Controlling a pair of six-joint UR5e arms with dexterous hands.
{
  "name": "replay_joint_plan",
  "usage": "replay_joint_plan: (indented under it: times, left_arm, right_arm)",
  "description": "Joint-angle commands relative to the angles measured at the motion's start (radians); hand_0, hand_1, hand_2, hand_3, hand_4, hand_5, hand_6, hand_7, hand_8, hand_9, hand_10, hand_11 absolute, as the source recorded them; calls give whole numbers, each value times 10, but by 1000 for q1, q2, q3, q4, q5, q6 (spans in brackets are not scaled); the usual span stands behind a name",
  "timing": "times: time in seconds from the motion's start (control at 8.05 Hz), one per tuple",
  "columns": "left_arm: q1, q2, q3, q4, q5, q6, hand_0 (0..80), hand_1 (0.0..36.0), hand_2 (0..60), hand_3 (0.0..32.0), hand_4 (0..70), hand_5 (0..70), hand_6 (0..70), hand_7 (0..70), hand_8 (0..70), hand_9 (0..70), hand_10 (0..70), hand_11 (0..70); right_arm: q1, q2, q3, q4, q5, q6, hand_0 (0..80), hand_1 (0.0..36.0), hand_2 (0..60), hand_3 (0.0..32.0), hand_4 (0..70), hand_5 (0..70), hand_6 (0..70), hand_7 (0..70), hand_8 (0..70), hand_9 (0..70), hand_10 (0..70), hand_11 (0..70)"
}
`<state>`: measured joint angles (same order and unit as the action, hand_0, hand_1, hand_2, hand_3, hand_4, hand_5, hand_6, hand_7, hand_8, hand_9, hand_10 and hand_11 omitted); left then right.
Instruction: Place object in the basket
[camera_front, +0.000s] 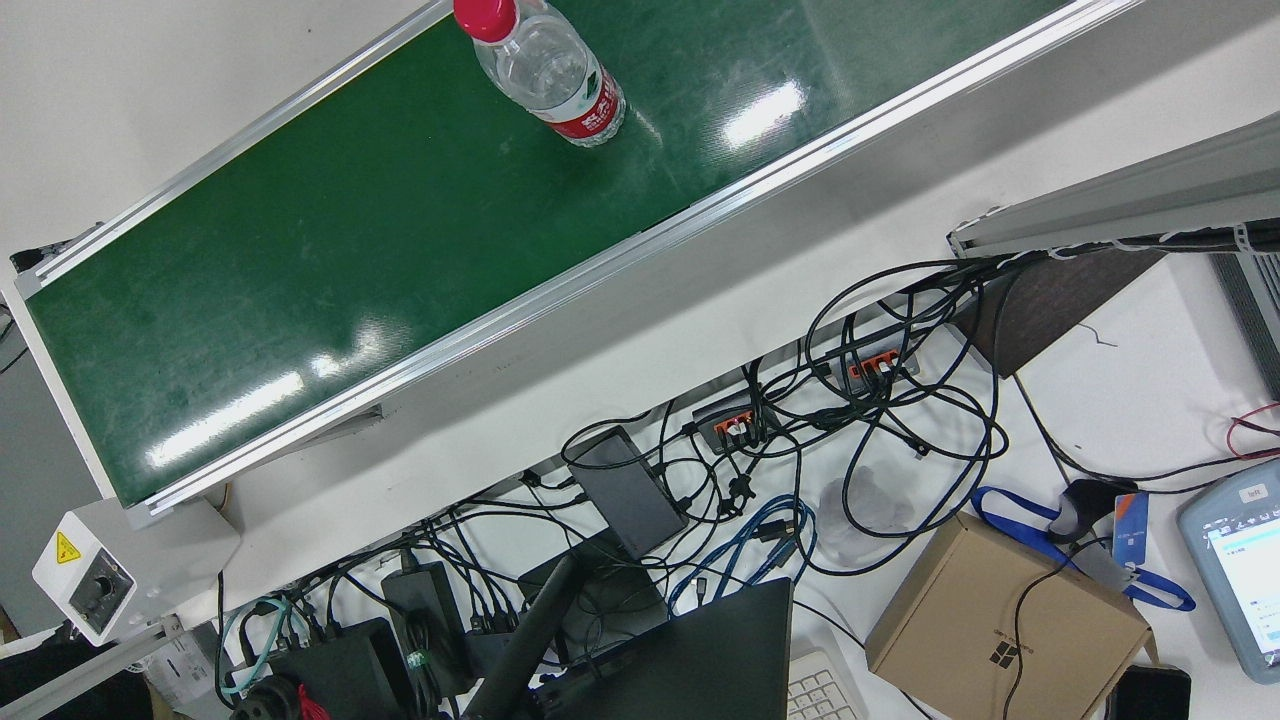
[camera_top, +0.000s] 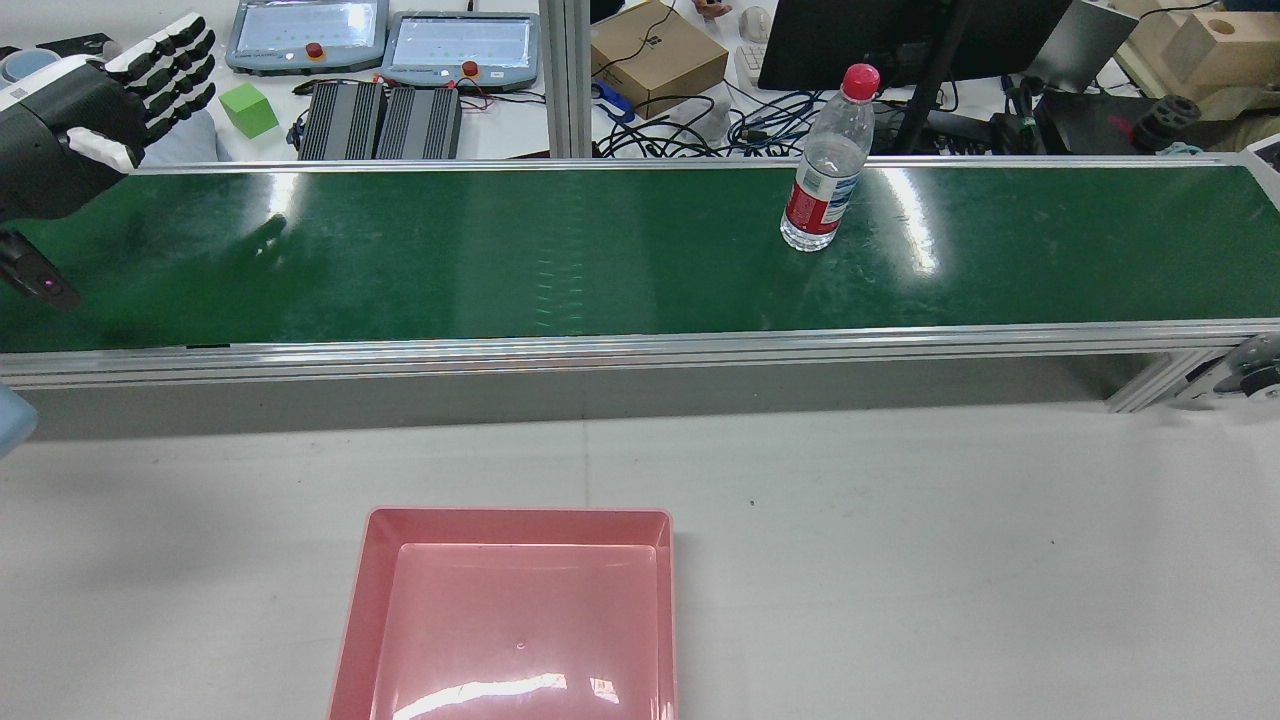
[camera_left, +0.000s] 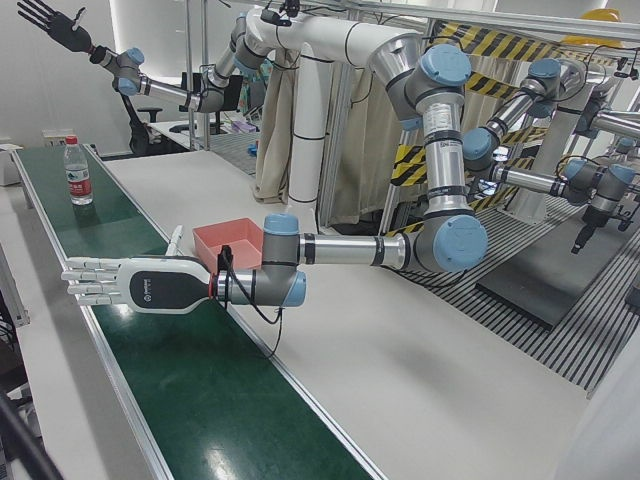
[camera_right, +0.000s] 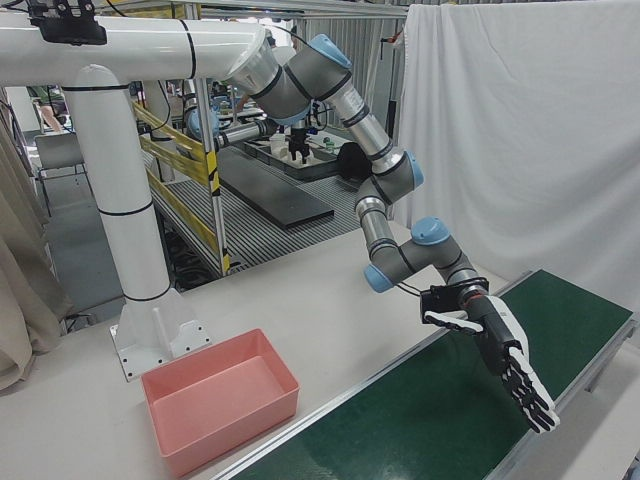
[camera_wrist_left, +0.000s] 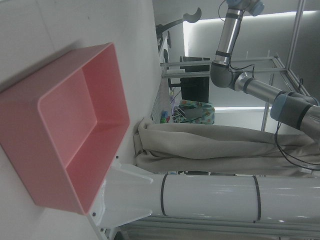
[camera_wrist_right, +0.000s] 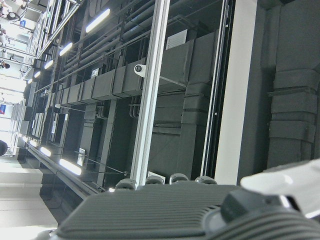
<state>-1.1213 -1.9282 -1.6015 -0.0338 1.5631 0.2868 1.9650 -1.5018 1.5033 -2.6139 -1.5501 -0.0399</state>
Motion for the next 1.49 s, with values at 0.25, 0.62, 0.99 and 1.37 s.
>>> replay_joint_plan:
  times: [0.25, 0.62, 0.99, 1.37]
  left_arm:
    - [0, 0, 0, 0, 0, -2, 490, 8, 0, 24, 0, 51, 0, 0, 0, 0, 1, 11]
    - [0, 0, 0, 0, 0, -2, 490, 6, 0, 20, 0, 47, 0, 0, 0, 0, 0, 10]
    - [0, 0, 0, 0, 0, -2, 490, 7, 0, 20, 0, 51, 0, 0, 0, 0, 0, 9]
    - [-2, 0, 0, 0, 0, -3, 498, 5, 0, 12, 5, 54, 0, 0, 2, 0, 9, 23]
  right_arm:
    - [0, 0, 0, 0, -1, 0, 0, 0, 0, 0, 0, 0, 0, 0, 0, 0, 0, 0]
    - [0, 0, 0, 0, -1, 0, 0, 0, 0, 0, 0, 0, 0, 0, 0, 0, 0, 0]
    - [0, 0, 0, 0, -1, 0, 0, 0, 0, 0, 0, 0, 0, 0, 0, 0, 0, 0]
    - [0, 0, -2, 0, -1, 0, 0, 0, 0, 0, 0, 0, 0, 0, 0, 0, 0, 0]
